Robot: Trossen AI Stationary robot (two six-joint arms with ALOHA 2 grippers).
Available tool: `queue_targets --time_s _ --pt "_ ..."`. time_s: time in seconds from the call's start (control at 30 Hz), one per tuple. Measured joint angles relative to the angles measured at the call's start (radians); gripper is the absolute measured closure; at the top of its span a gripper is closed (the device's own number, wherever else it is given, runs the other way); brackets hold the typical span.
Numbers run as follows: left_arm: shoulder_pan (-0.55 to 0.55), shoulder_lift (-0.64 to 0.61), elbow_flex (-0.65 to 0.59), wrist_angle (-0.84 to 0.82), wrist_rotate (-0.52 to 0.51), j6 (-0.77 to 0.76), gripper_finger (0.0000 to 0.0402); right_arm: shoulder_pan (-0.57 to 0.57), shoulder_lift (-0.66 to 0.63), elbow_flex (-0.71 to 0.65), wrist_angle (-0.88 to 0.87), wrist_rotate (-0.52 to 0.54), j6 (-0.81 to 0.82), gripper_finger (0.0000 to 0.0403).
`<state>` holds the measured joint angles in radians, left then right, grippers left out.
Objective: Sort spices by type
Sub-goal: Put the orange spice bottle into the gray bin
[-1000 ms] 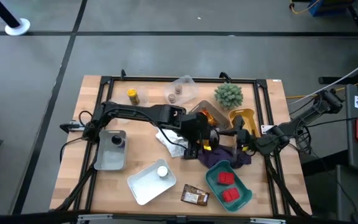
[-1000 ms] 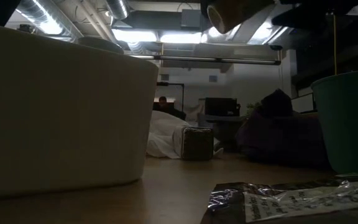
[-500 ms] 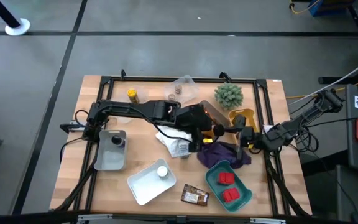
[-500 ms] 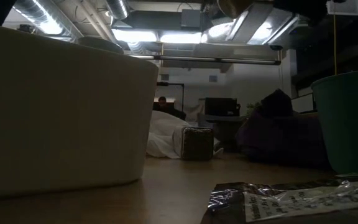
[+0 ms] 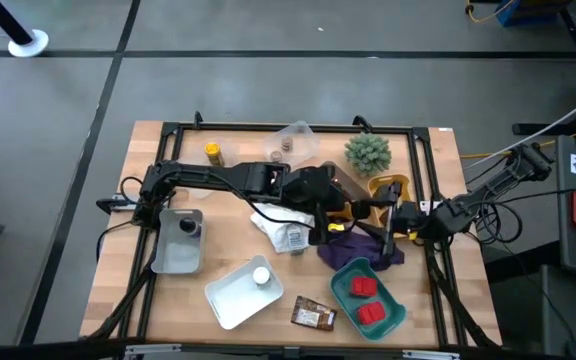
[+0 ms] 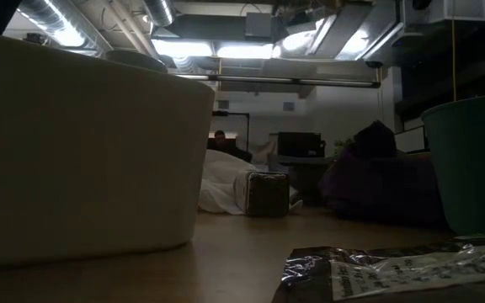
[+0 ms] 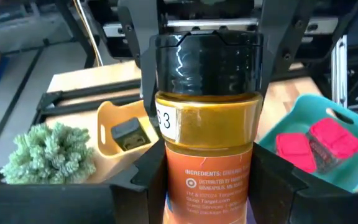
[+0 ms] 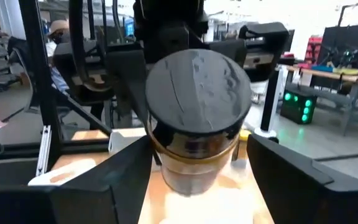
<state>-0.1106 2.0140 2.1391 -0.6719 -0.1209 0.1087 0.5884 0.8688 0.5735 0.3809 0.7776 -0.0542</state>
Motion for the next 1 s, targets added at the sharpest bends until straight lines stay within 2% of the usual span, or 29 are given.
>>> queue_targets --time_s 0.27,0.63,0.87,1.0 --pt "-0.003 0.000 -0.001 0.054 0.002 0.009 0.0245 0.000 0.000 0.000 0.096 -0.059 -0.110 0.0141" --pt "-0.006 0.000 -0.005 0.088 0.005 0.025 0.0245 -0.023 0.001 0.000 0.121 -0.144 -0.186 0.0143" --pt "-0.006 0.009 -0.007 0.065 0.001 0.026 0.0245 -0.119 0.039 -0.002 0.131 -0.275 -0.159 0.0192" --pt "-0.006 0.008 -0.007 0.049 0.000 0.039 0.0245 -0.124 0.047 -0.002 0.126 -0.274 -0.159 0.0193"
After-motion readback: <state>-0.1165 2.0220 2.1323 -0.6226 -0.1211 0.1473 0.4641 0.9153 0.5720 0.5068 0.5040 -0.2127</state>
